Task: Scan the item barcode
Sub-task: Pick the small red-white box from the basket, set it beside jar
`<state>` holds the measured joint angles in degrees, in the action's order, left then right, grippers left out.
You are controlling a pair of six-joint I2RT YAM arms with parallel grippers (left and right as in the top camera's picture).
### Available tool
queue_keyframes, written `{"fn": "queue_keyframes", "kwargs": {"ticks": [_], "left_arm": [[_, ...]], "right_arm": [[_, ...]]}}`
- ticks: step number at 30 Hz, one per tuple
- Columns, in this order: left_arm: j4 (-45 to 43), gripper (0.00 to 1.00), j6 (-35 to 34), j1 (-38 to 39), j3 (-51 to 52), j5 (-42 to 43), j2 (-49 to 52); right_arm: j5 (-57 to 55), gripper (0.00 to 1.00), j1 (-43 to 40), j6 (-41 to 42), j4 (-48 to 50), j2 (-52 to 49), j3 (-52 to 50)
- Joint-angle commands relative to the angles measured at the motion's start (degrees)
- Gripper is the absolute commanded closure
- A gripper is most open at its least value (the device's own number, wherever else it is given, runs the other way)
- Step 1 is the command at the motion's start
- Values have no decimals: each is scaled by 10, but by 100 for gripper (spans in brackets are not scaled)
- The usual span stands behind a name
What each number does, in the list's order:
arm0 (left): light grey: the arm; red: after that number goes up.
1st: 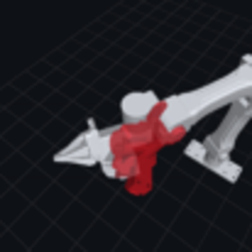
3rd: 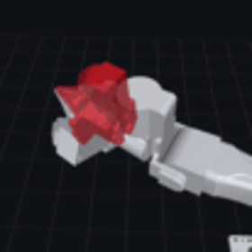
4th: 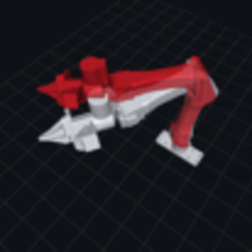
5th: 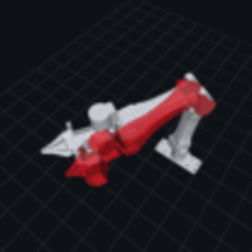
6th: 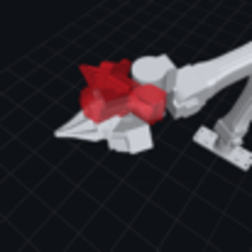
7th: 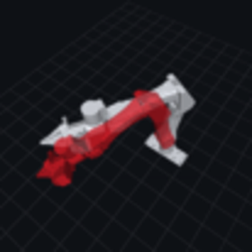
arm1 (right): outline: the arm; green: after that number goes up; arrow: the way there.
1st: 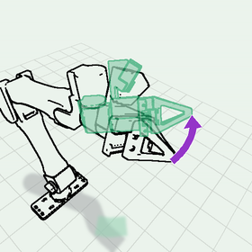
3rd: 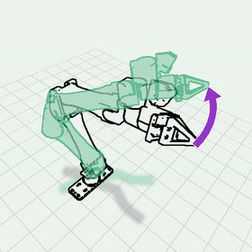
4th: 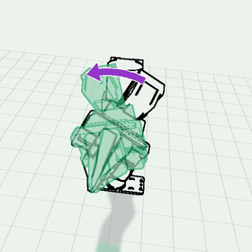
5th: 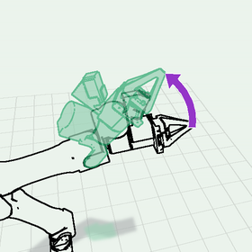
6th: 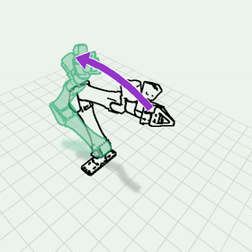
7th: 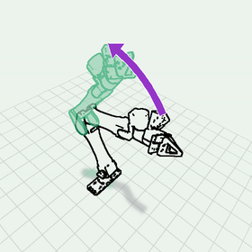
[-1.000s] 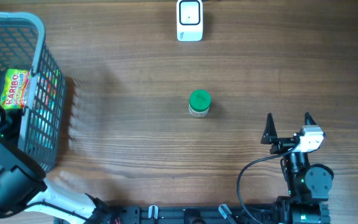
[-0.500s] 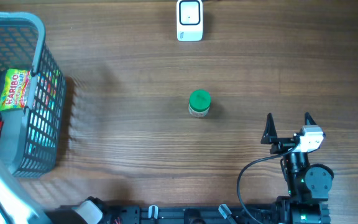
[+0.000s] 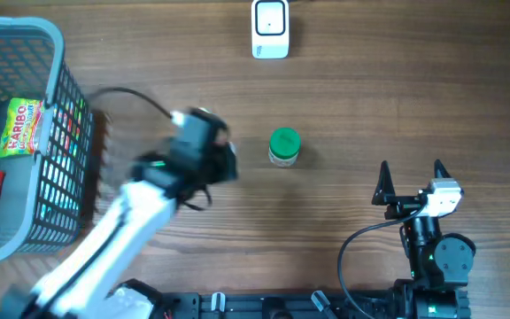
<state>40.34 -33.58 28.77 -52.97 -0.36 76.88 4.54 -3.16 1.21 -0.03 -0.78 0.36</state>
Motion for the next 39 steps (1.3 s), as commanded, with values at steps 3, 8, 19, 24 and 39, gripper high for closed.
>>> {"fn": "queue_keyframes", "kwargs": {"ticks": [3, 8, 19, 24, 39], "left_arm": [[-123, 40, 19, 85, 20, -5, 146], [-159, 19, 19, 89, 20, -13, 175], [106, 0, 166, -25, -398, -240, 1], [120, 0, 146, -293, -436, -236, -65], [173, 0, -12, -714, -436, 24, 288]], "right_arm": [[4, 0, -1, 4, 2, 3, -1], [4, 0, -1, 4, 2, 3, -1], [4, 0, -1, 4, 2, 3, -1], [4, 0, -1, 4, 2, 3, -1], [4, 0, -1, 4, 2, 3, -1]]}}
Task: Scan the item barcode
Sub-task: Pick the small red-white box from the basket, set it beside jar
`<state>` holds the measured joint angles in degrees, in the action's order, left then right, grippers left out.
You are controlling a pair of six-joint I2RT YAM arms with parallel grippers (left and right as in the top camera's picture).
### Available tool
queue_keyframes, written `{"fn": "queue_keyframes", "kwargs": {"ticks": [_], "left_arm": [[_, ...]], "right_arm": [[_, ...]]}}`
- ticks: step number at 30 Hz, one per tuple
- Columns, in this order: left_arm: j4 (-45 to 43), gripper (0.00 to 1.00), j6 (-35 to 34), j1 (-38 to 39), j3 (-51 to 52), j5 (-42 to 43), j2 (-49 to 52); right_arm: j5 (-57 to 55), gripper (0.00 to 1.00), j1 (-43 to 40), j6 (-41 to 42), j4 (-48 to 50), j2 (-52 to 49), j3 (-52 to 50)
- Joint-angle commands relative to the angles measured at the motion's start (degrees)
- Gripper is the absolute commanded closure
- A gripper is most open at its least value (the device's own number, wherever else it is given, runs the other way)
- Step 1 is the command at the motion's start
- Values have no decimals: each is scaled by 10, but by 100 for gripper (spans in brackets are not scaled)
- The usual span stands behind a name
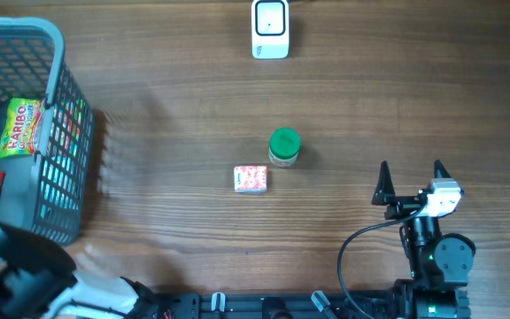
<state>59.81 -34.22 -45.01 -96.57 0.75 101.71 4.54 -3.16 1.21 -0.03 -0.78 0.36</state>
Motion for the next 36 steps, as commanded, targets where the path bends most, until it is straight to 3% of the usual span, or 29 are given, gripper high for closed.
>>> {"fn": "queue_keyframes", "kwargs": {"ticks": [1, 9, 15, 16, 19, 20, 21, 25, 31, 32, 33, 36], "left_arm": [[-32, 0, -6, 32, 0, 13, 57], [-95, 0, -10, 96, 0, -29, 169], [-73, 0, -10, 118, 0, -29, 219], [-43, 5, -7, 120, 6, -37, 221], [-14, 58, -5, 120, 10, -49, 221], [-4, 82, -5, 120, 10, -49, 214], [-1, 95, -5, 120, 7, -49, 207], [41, 96, -5, 106, -78, -54, 127], [42, 93, -5, 83, -141, -60, -19], [47, 42, -6, 84, -140, -60, -17], [57, 0, -6, 85, -127, -57, 5], [54, 0, -11, 90, -81, -57, 54]], "right_arm": [[4, 0, -1, 3, 2, 3, -1], [4, 0, -1, 4, 2, 3, -1], [4, 0, -1, 3, 2, 3, -1], [4, 0, -1, 4, 2, 3, -1], [4, 0, -1, 4, 2, 3, -1], [4, 0, -1, 4, 2, 3, -1], [4, 0, -1, 4, 2, 3, -1], [4, 0, -1, 4, 2, 3, -1], [4, 0, -1, 4, 2, 3, -1], [4, 0, -1, 4, 2, 3, -1], [4, 0, -1, 4, 2, 3, -1], [4, 0, -1, 3, 2, 3, -1]]}}
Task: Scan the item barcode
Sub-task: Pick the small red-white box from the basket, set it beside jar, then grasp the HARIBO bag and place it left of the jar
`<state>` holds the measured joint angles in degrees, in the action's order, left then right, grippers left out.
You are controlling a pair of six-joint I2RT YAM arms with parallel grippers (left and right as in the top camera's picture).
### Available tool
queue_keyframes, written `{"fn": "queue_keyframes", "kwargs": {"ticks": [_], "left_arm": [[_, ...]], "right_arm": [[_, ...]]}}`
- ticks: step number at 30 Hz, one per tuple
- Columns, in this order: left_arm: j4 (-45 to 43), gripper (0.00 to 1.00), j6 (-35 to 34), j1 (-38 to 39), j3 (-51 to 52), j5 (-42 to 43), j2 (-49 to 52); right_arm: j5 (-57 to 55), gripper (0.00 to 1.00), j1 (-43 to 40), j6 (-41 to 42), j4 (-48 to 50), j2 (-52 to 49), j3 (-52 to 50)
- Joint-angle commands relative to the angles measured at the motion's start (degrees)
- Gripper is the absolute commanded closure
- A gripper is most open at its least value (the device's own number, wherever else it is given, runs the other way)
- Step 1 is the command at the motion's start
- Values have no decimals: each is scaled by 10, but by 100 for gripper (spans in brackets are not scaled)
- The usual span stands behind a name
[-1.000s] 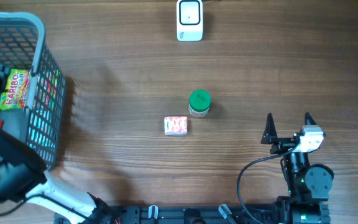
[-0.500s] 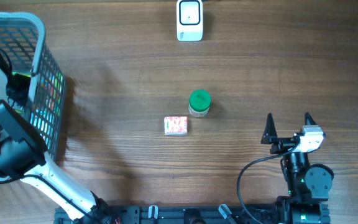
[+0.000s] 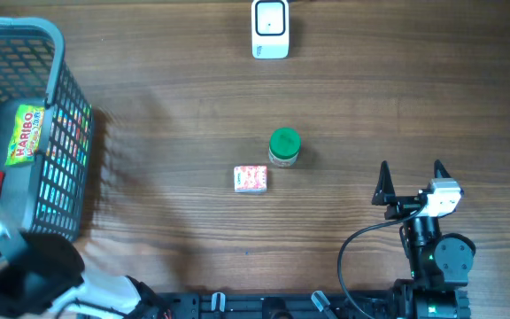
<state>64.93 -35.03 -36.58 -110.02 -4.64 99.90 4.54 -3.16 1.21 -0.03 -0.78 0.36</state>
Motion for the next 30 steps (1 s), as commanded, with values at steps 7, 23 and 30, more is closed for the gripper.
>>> {"fn": "queue_keyframes", "kwargs": {"ticks": [7, 23, 30], "left_arm": [[-36, 0, -28, 39, 89, 26, 209], [-57, 96, -9, 26, 120, 50, 234], [-10, 96, 1, -36, 0, 73, 6]], "right_arm": [[4, 0, -1, 4, 2, 3, -1], [4, 0, -1, 4, 2, 3, -1], [4, 0, -1, 4, 2, 3, -1]]}}
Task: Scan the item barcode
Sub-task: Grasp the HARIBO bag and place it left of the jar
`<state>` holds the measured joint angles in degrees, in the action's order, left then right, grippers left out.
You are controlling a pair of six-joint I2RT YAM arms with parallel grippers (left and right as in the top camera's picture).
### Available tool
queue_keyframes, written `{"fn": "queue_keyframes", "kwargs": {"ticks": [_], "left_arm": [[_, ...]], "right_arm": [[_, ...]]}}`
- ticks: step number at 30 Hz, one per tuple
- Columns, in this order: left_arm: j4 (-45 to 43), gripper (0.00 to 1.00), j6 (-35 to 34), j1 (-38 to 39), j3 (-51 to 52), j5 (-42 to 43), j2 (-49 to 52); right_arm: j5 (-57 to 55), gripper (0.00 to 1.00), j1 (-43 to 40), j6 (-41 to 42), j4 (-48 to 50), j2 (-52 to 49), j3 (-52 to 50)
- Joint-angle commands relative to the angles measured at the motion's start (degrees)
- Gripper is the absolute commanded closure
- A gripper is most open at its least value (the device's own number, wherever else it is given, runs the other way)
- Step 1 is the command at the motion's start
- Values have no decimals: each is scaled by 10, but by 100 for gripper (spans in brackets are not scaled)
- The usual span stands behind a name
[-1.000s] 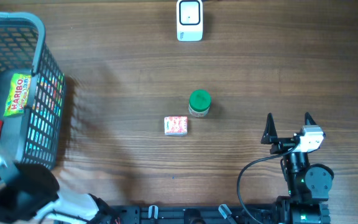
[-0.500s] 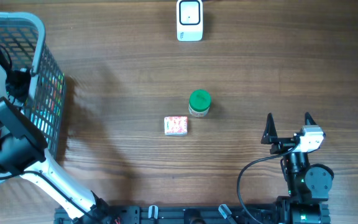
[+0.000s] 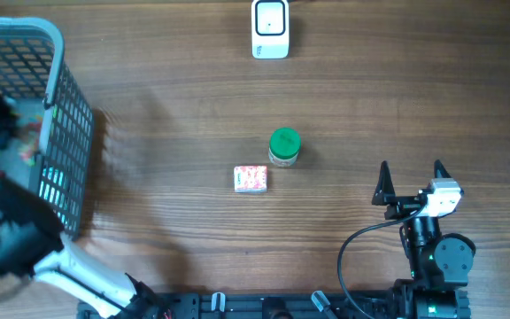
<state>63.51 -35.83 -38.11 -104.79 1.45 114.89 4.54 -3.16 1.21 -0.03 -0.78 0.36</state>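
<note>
The white barcode scanner (image 3: 270, 28) stands at the far edge of the table. A jar with a green lid (image 3: 283, 146) and a small pink-and-white box (image 3: 250, 179) lie at the table's middle. My left arm reaches into the grey basket (image 3: 67, 115) at the left. Its dark gripper hangs over the basket's contents, and its jaws cannot be made out. Only a coloured scrap (image 3: 28, 149) of a bag shows beneath it. My right gripper (image 3: 411, 181) rests open at the near right, holding nothing.
A red packet lies in the basket's near corner, partly behind my left arm. The right arm's cable (image 3: 352, 248) loops along the near edge. Bare wood lies between the basket and the two items.
My left arm was at the near left corner beside the basket and now reaches into the basket. It covers the Haribo bag, which showed fully before. The right arm, jar and box are unmoved.
My left gripper was first at the table's middle, just left of the green-lidded jar. Then the small box lay at that spot and the arm was at the near left corner. It stayed there a moment, and now it is inside the basket.
</note>
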Motion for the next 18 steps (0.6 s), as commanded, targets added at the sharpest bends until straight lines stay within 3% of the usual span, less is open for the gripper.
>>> {"fn": "queue_keyframes", "kwargs": {"ticks": [1, 5, 8, 10, 12, 14, 18], "left_arm": [[4, 96, 9, -22, -52, 40, -181], [2, 96, 9, 31, -52, 169, -317], [-5, 96, 128, 228, -48, 167, -356], [16, 96, 177, 347, -14, 126, -345], [15, 96, 171, 445, 61, 7, -329], [-14, 96, 157, 508, 145, -54, -315], [-191, 96, 139, 575, 376, -61, -288]], "right_arm": [[4, 0, -1, 4, 2, 3, -1], [4, 0, -1, 4, 2, 3, -1], [4, 0, -1, 4, 2, 3, -1], [4, 0, -1, 4, 2, 3, -1], [4, 0, -1, 3, 2, 3, -1], [4, 0, -1, 3, 2, 3, -1], [4, 0, -1, 4, 2, 3, -1]]}}
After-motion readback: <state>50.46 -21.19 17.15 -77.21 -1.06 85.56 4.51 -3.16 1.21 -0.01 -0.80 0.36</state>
